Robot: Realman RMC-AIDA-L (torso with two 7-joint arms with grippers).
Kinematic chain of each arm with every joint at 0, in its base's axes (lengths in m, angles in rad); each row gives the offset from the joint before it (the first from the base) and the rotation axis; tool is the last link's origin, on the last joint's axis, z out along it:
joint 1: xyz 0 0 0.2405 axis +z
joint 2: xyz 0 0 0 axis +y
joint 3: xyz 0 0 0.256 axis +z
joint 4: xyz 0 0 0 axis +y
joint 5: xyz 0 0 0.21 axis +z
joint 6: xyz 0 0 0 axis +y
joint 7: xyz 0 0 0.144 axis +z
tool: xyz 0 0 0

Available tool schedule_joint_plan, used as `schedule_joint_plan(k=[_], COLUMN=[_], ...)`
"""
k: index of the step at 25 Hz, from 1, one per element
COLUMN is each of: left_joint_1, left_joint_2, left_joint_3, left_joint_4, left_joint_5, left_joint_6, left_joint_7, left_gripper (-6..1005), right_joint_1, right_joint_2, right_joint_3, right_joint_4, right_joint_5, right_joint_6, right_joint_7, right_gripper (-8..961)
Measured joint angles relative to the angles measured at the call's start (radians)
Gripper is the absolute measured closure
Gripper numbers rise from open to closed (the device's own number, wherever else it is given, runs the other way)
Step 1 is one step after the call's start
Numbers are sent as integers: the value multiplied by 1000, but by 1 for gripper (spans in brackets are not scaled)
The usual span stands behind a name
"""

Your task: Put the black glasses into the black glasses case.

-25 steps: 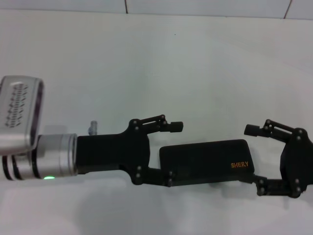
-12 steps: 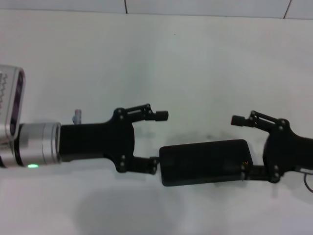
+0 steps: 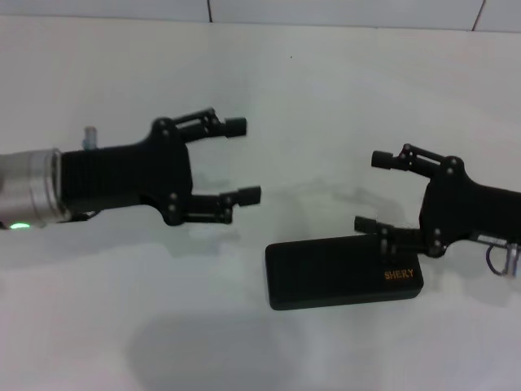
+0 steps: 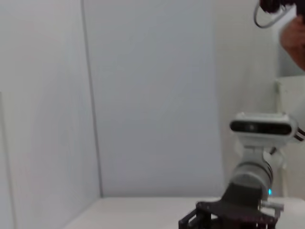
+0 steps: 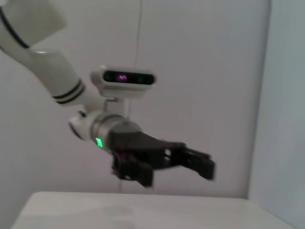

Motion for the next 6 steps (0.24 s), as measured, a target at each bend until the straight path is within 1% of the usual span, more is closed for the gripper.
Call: schedule_joint_plan(k=[2, 6], left_joint_1=[8, 18], left_joint_2=[5, 2], left_joint_3=[0, 0], left_joint_4=[-7, -11], left_joint_5=[-23, -35], left_joint_6=[9, 12], left_joint_7=[1, -1], left_gripper=[119, 119], right_joint_1=[1, 6], right_joint_2=[0, 1], right_joint_3=[-4, -5], right_joint_4=[2, 20], right_joint_5=[14, 26], right_joint_6=[29, 44], right_joint_7=[0, -19], right_gripper=[99, 99])
